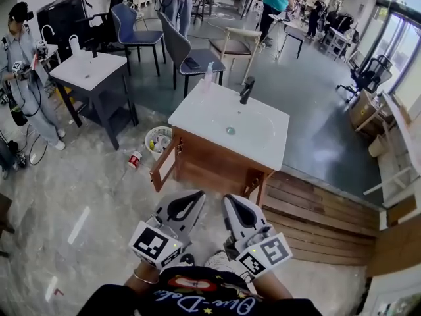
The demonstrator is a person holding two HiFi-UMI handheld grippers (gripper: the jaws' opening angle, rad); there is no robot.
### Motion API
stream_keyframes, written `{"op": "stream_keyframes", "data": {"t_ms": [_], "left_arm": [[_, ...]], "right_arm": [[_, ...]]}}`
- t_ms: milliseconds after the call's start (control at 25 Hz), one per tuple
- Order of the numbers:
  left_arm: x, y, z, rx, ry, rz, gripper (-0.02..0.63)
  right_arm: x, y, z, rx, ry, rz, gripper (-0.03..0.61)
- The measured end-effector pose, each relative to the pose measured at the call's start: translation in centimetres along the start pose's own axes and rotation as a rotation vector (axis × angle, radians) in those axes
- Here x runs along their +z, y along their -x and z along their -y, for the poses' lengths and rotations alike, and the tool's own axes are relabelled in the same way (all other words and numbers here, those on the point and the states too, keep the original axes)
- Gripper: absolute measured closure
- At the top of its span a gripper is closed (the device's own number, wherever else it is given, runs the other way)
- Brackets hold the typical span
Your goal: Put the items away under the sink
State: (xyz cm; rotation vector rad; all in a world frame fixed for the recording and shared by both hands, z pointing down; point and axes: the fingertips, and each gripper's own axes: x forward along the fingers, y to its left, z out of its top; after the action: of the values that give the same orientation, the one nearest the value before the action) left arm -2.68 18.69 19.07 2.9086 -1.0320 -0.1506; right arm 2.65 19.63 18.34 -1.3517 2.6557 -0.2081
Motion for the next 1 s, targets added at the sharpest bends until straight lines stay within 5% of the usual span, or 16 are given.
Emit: {"op": "stream_keyframes", "data": {"t_ms": [1000], "left_arm": [[0.1,-8.1,-6.8,0.087,-0.018,-0.028,0.606]], "right_arm": [[1.9,-7.5,10.1,0.05,-0.049,0.008,0.569]]}}
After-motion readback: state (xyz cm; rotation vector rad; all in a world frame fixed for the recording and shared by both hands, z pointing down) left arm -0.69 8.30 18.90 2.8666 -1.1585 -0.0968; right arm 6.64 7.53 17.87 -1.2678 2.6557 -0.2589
